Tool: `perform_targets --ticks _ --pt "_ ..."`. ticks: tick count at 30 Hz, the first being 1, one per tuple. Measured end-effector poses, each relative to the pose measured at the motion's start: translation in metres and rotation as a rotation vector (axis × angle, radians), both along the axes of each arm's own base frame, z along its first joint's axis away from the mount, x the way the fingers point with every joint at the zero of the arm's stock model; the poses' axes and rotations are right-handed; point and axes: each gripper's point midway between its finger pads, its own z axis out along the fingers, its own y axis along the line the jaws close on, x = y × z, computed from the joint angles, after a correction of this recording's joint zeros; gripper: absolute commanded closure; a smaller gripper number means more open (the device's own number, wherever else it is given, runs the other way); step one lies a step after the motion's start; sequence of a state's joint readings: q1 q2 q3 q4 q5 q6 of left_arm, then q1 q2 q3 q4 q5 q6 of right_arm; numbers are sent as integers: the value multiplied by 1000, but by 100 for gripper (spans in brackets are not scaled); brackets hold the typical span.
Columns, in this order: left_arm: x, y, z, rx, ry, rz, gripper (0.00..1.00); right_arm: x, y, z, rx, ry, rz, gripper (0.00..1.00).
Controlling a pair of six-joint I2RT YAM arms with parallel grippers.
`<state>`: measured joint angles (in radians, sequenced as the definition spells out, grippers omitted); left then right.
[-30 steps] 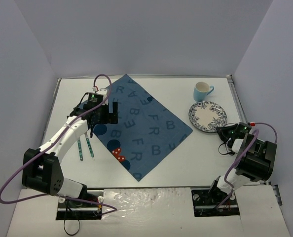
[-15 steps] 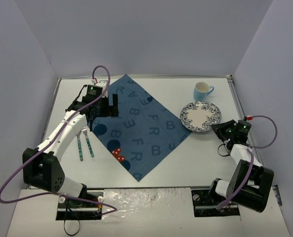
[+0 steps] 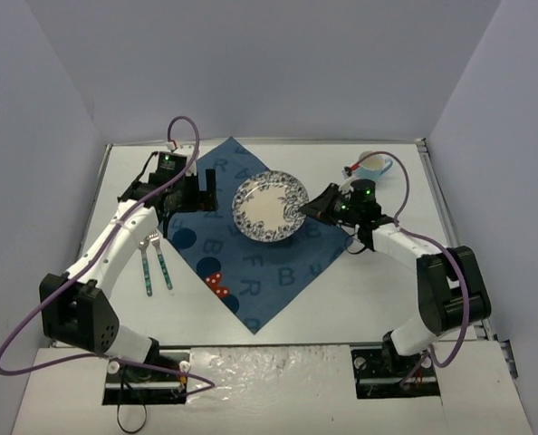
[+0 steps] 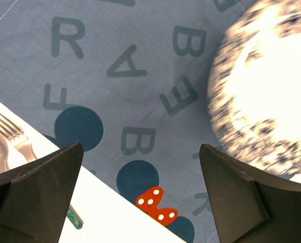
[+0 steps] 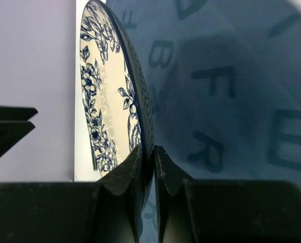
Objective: Set the dinner table for one person
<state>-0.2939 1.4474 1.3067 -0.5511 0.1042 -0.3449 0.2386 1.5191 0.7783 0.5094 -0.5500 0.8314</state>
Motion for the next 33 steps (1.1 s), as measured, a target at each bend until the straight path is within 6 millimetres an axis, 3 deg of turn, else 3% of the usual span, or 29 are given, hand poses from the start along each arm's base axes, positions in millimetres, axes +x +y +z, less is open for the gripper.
perform_targets --ticks 3,7,12,17,28,31,33 --pt "-5 4 2 13 2 12 3 6 39 -9 8 9 109 100" --pt "-16 13 10 22 -23 30 3 20 65 -33 1 28 170 100" --pt "-30 23 19 31 -49 52 3 35 76 -57 -11 59 188 100" --pt "-39 29 10 47 -33 64 3 45 86 -68 2 59 207 100" --pt "-47 32 3 51 -16 69 3 35 105 -92 21 95 267 99" --pt "-46 33 3 57 -16 76 3 33 104 -99 9 112 268 81" --pt "-46 35 2 64 -17 82 3 32 103 -101 -4 111 273 59"
